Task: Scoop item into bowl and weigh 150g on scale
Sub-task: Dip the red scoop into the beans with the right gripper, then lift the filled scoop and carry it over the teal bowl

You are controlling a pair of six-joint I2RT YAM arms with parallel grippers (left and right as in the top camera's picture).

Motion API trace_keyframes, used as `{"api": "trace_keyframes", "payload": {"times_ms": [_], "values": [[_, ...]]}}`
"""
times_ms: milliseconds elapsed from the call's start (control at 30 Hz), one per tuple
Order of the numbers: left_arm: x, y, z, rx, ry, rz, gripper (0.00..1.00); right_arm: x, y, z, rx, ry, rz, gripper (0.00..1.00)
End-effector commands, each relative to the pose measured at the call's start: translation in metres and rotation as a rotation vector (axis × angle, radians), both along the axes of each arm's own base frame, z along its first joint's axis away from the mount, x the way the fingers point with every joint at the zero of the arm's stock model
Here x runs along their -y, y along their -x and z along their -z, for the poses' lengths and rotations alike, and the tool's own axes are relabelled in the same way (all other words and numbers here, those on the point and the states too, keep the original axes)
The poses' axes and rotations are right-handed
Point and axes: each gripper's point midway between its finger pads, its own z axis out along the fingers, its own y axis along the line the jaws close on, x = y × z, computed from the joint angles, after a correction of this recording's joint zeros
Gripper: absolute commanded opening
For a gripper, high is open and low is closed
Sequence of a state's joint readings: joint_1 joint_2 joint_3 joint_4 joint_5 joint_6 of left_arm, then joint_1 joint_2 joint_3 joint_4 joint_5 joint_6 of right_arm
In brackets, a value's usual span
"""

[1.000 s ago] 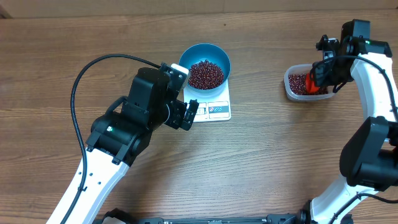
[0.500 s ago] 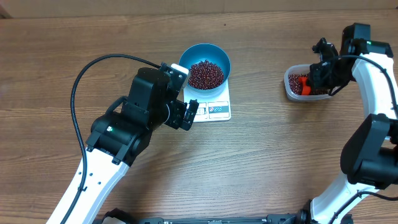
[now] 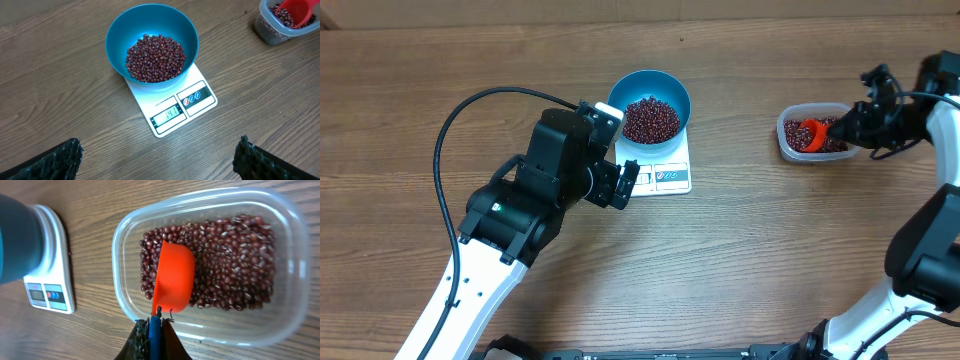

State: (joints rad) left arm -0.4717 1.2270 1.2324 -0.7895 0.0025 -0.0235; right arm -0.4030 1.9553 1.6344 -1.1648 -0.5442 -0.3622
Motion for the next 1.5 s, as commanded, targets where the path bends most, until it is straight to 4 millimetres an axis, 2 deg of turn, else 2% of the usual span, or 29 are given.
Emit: {"api": "trace_keyframes", "payload": {"times_ms": [0,433,700,967,1167,1467], "values": [[-0.001,0.0,0.004,-0.008,-0.008,-0.008,1.0,-0.001,0.0,-0.006,0.02,-0.077,0.018,0.04],[-0.001,0.0,0.004,-0.008,-0.008,-0.008,1.0,0.002,-0.001,-0.01,0.032,-0.072,0.022,0.04],[-0.001,0.0,0.004,-0.008,-0.008,-0.008,1.0,0.003,-0.014,-0.038,0.093,-0.084,0.037,0.04],[-0.001,0.0,0.004,-0.008,-0.008,-0.008,1.0,0.005,-0.02,-0.055,0.104,-0.094,0.077,0.04],[-0.001,0.0,0.004,-0.008,-0.008,-0.008,1.0,-0.014,-0.019,-0.071,0.134,-0.217,0.051,0.04],[-0.001,0.0,0.004,-0.008,-0.008,-0.008,1.0,-0.034,-0.015,-0.109,0.22,-0.345,0.011,0.04]]}}
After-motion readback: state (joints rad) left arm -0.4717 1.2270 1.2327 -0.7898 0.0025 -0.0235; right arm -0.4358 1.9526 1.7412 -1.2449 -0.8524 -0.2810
